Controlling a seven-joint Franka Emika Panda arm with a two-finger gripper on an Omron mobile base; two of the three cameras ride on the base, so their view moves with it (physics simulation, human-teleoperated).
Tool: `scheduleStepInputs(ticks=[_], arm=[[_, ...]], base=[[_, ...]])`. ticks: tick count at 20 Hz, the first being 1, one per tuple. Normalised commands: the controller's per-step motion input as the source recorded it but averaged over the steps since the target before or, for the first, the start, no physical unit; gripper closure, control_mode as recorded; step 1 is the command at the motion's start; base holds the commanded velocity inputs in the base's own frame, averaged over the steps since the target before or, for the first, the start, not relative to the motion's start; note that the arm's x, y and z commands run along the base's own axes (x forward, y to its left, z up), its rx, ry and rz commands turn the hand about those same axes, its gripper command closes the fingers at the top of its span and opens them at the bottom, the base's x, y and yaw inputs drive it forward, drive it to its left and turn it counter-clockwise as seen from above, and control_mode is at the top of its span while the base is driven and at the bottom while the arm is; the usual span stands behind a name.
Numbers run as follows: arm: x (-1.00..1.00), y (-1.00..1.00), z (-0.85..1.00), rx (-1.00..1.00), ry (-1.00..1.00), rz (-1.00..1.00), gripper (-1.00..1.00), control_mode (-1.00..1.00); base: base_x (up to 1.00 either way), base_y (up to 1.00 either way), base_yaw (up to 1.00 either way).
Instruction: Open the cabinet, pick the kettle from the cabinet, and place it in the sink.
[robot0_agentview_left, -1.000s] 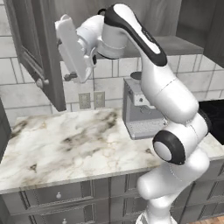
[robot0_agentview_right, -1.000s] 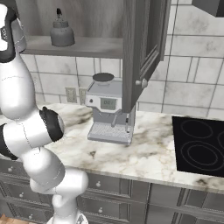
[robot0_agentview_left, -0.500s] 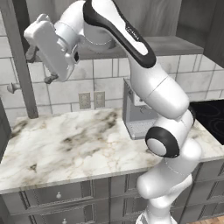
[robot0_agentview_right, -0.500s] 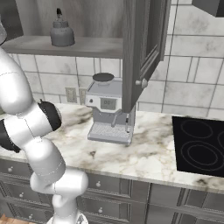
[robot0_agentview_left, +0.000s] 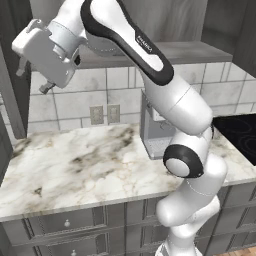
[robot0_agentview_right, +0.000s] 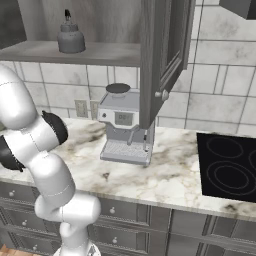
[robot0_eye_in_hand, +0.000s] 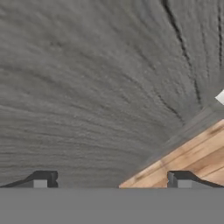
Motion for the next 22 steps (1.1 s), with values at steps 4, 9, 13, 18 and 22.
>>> scheduleStepInputs(ticks=[4, 9, 13, 18, 22], arm=[[0.0, -0.43, -0.08, 0.3, -0.07, -0.16, -1.0, -1.0], [-0.07, -0.6, -0.15, 0.29, -0.04, -0.12, -1.0, -1.0], [-0.14, -0.64, -0.25, 0.23, -0.08, -0.08, -1.0, -1.0], [-0.12, -0.62, -0.19, 0.19, -0.14, -0.07, -1.0, -1.0], [-0.11, -0.41, -0.02, 0.03, -0.2, -0.13, -1.0, -1.0]], base=[[0.0, 0.0, 0.0], [0.0, 0.0, 0.0], [0.0, 0.0, 0.0], [0.0, 0.0, 0.0], [0.0, 0.0, 0.0]])
